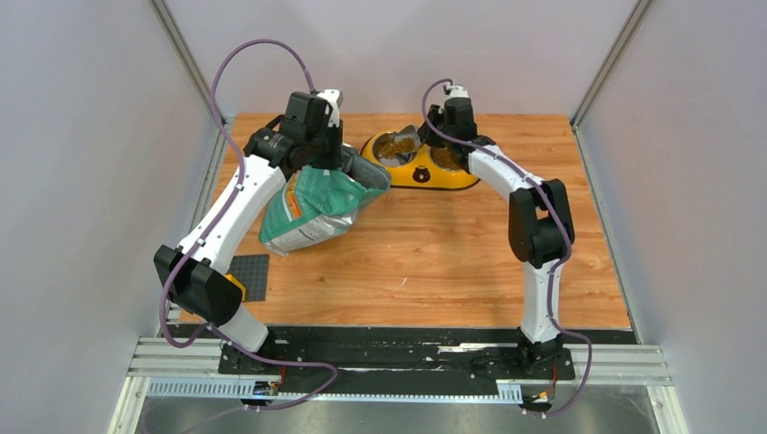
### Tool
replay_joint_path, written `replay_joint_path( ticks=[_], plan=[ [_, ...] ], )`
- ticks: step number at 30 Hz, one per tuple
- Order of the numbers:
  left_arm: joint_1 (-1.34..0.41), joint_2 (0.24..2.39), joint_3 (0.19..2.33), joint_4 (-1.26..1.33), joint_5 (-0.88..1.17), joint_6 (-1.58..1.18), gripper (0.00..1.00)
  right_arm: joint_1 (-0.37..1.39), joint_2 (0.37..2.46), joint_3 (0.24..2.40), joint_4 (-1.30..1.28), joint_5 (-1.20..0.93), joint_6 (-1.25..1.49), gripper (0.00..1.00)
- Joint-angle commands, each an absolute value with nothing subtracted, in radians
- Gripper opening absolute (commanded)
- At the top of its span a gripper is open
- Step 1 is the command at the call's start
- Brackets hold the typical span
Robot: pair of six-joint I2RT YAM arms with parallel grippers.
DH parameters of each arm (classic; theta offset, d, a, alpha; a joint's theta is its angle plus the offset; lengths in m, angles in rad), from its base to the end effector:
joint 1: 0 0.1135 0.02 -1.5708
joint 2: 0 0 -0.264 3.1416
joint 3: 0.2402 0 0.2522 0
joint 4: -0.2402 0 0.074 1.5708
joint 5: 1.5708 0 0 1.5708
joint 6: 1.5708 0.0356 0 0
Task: Serve the pet food
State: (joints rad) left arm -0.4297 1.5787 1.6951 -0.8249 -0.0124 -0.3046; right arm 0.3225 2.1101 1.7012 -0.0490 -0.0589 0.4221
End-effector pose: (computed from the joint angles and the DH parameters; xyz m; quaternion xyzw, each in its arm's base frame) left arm 0.3108 -0.1419 0.3942 0.0542 0.9069 -0.1448 0.3921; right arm 0.4759 0.1612 0.2493 0.0267 0.8485 0.2153 0.4827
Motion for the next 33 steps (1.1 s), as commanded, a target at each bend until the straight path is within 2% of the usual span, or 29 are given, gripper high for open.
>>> replay_joint_path(
  ticks=[1, 11, 18, 22, 27, 33],
  plan=[
    [-0.417, 1.552, 1.694, -0.781, -0.051, -0.304, 0.00, 0.386, 2.050, 1.759, 0.033, 0.094, 0.167, 0.00],
    [-0.418, 1.536, 1.689, -0.777, -0.052, -0.302, 0.00, 0.446, 1.983, 1.767, 0.045, 0.306, 0.005, 0.00],
    [-0.418, 1.536, 1.683, -0.769, -0.036, -0.305, 0.00, 0.437, 1.832, 1.701, 0.014, 0.256, 0.049, 0.00],
    [-0.419, 1.553, 1.682, -0.760, 0.002, -0.316, 0.00, 0.382, 1.699, 1.639, -0.107, 0.123, 0.235, 0.00],
    [-0.424, 1.578, 1.673, -0.735, 0.077, -0.338, 0.00, 0.242, 1.481, 1.447, -0.182, -0.158, 0.464, 0.00],
    [-0.481, 1.579, 1.621, -0.685, 0.089, -0.343, 0.00, 0.077, 1.229, 1.172, -0.197, -0.372, 0.548, 0.00]
  ],
)
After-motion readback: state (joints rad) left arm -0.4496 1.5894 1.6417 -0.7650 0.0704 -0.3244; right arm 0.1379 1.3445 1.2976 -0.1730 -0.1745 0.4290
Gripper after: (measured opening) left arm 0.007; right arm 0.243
